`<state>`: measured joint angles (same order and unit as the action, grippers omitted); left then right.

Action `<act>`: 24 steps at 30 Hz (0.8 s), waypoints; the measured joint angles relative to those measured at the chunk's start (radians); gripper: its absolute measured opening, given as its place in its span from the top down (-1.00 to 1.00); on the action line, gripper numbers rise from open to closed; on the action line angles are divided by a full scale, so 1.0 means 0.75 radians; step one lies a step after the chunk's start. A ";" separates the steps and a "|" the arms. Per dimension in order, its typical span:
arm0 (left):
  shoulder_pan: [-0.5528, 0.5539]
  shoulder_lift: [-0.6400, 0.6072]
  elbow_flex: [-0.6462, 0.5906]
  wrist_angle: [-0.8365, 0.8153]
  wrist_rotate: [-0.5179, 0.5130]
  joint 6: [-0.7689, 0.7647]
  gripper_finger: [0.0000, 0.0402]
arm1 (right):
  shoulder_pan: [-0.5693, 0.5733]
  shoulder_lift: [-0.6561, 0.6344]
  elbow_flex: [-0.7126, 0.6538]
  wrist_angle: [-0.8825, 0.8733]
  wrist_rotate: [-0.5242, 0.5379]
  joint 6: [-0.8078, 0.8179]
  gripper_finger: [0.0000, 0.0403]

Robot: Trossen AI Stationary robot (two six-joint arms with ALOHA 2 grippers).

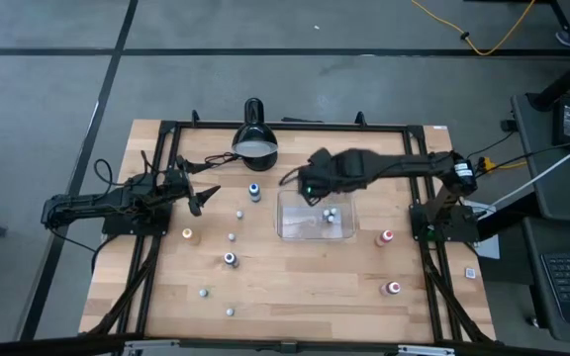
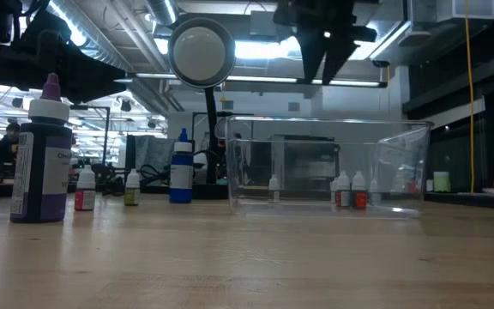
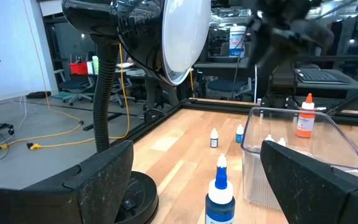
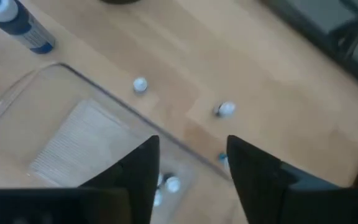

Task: Pick & Place food coloring
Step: Put the small purple food coloring bottle into the transparent bin

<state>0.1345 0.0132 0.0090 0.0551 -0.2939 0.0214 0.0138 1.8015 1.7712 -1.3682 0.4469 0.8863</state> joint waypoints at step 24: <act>0.001 0.000 0.000 0.000 0.000 0.000 -0.73 | -0.474 -0.018 -0.139 0.094 -0.139 -0.299 -0.30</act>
<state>0.1349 0.0128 0.0088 0.0551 -0.2939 0.0214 -0.3415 1.7882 1.6666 -1.2978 0.3424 0.6623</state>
